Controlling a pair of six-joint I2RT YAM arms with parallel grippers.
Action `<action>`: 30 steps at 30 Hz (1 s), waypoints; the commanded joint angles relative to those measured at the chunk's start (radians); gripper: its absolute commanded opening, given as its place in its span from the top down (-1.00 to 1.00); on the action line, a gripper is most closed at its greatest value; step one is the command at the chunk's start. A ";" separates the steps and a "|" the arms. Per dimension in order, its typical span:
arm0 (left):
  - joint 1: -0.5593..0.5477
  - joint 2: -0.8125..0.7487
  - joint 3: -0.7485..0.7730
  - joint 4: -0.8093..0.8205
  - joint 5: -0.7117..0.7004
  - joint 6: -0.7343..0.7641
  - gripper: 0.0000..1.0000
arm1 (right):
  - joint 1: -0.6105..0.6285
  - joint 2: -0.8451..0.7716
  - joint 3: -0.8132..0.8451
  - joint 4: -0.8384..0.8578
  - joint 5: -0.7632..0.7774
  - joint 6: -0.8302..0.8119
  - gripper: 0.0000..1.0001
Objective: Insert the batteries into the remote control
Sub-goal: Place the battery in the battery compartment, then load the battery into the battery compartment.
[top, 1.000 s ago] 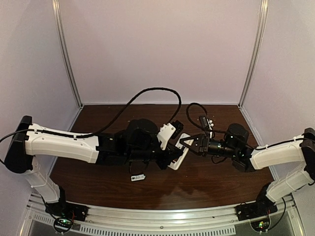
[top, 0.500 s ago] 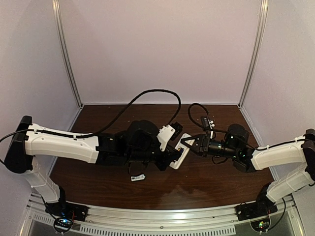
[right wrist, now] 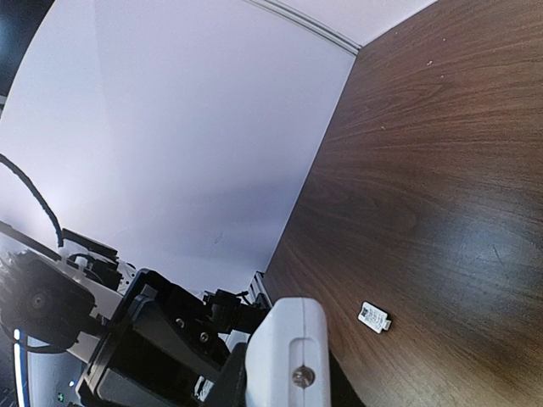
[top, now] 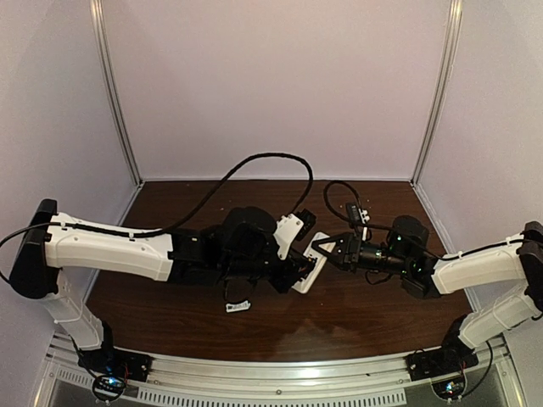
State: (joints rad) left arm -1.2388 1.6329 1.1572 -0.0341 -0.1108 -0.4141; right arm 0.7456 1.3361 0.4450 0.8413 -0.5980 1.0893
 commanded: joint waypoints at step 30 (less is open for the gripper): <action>0.141 -0.134 -0.185 0.192 0.294 -0.386 -0.95 | 0.008 -0.022 0.025 -0.024 -0.060 -0.108 1.00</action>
State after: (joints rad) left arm -1.0958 1.4639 0.9745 0.0399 0.0639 -0.6891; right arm 0.7467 1.3380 0.4389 0.8173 -0.6403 1.0161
